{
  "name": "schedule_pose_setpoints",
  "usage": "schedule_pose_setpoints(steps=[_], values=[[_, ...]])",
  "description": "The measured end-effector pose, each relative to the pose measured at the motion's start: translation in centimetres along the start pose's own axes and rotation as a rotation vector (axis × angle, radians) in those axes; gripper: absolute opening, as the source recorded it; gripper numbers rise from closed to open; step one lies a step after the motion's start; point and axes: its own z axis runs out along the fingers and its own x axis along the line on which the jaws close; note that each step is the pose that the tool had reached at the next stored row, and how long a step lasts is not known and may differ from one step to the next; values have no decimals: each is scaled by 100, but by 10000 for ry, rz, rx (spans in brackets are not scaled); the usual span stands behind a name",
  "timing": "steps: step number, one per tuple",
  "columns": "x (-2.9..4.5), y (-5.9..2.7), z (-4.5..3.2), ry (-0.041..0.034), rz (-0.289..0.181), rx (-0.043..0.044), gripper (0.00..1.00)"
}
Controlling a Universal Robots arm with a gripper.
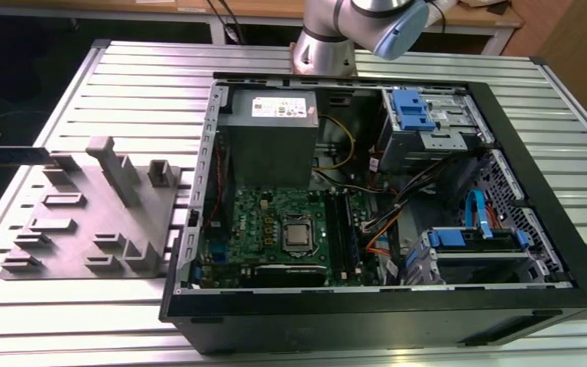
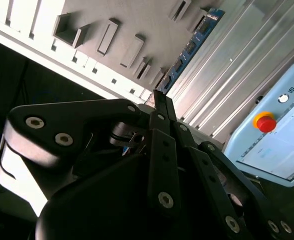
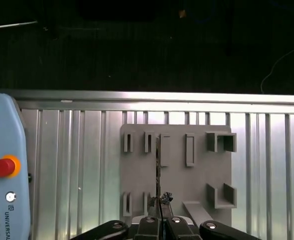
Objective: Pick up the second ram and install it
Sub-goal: 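Pick up the second ram and move it above second insertion slot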
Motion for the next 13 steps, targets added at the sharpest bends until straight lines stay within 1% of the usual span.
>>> schedule_pose_setpoints(steps=[4,8,10,13], values=[[-5,6,-135,-1,0,1,8],[-8,10,-239,0,0,0,8],[-8,12,-256,-1,0,1,8],[-9,11,-258,-1,0,1,8]])
